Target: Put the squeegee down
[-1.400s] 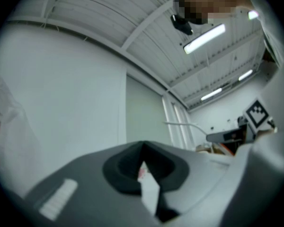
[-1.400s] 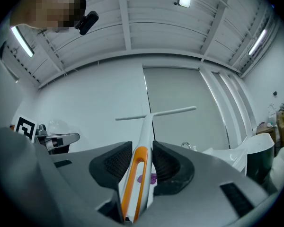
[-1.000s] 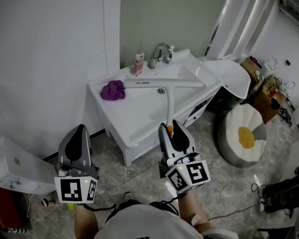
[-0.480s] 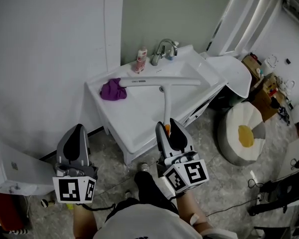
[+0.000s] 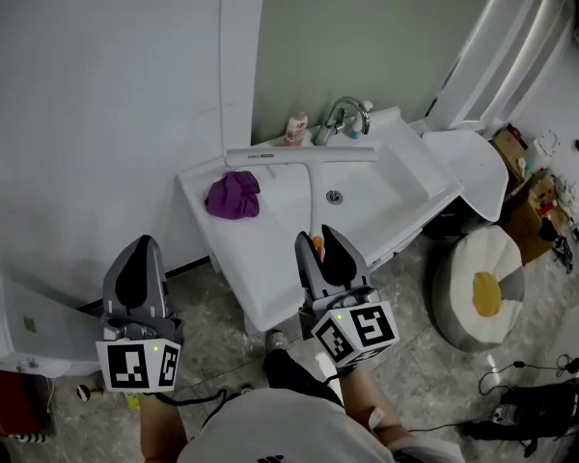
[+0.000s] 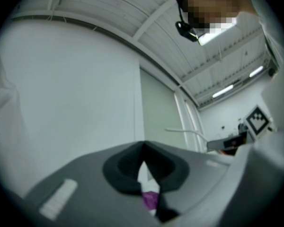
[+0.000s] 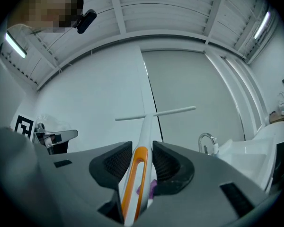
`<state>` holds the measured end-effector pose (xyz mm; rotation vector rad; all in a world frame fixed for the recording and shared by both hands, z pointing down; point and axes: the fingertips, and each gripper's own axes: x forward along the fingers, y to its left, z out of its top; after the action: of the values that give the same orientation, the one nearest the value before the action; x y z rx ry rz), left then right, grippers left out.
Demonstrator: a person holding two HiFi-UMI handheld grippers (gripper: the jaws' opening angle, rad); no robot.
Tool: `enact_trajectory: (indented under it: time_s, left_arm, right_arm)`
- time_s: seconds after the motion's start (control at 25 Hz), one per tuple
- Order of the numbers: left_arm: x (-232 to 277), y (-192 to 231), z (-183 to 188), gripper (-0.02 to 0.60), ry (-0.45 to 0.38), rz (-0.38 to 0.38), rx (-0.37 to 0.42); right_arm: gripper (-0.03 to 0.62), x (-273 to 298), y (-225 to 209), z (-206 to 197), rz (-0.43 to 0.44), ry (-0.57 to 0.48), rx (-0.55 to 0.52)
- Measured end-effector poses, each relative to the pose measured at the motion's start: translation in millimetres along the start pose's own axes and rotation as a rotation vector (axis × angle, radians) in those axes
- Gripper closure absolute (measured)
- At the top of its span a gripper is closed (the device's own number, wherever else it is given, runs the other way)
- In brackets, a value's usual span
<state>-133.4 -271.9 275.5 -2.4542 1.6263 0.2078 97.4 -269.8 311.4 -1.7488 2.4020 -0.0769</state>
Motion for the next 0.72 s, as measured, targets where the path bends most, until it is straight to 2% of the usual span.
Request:
enact_trajectory:
  time_s: [0.36,0.72]
  left_arm:
    - [37.1,8.4,-9.6,0.574,0.014,0.083,0.018]
    - [56.8,25.3,-23.8,0.574,0.031,0.185,0.018]
  right_arm:
    - [0.461,61.8,-26.6,-22.9,0.086,0.07,0.028]
    - [0.461,108.2,-43.7,-68.0,0.153,0.191,0.068]
